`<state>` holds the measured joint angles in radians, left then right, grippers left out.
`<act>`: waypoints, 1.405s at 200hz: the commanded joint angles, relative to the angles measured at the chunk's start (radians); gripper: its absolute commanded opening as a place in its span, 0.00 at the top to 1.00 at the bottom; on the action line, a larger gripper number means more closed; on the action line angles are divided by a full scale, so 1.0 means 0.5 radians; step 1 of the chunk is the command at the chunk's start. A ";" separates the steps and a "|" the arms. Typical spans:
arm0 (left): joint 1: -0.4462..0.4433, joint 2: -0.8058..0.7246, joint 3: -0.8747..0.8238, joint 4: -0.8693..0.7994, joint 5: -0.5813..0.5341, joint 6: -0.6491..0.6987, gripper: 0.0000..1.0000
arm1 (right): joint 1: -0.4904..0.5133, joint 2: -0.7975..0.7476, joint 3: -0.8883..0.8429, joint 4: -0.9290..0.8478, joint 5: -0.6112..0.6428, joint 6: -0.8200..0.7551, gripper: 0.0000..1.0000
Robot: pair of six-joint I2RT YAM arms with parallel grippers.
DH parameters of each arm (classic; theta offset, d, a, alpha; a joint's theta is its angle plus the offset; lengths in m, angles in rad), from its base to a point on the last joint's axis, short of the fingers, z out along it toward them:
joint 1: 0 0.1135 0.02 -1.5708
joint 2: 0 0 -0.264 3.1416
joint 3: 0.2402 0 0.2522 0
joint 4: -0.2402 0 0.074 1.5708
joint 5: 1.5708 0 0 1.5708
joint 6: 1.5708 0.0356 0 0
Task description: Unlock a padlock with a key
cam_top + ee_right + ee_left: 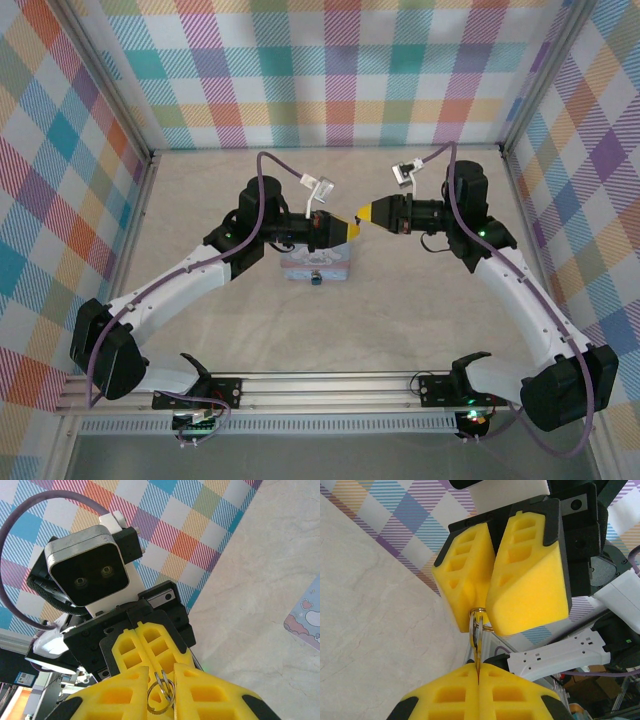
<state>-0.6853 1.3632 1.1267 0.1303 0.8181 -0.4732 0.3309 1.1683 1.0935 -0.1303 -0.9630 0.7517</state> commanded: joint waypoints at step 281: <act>0.000 0.028 0.060 0.120 0.005 -0.020 0.83 | -0.059 -0.091 0.070 -0.108 -0.071 -0.127 0.89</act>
<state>-0.6796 1.3689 1.1282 0.1436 0.7937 -0.4786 0.3069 1.1366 1.1187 -0.2241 -0.9707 0.6769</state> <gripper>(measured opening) 0.171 0.110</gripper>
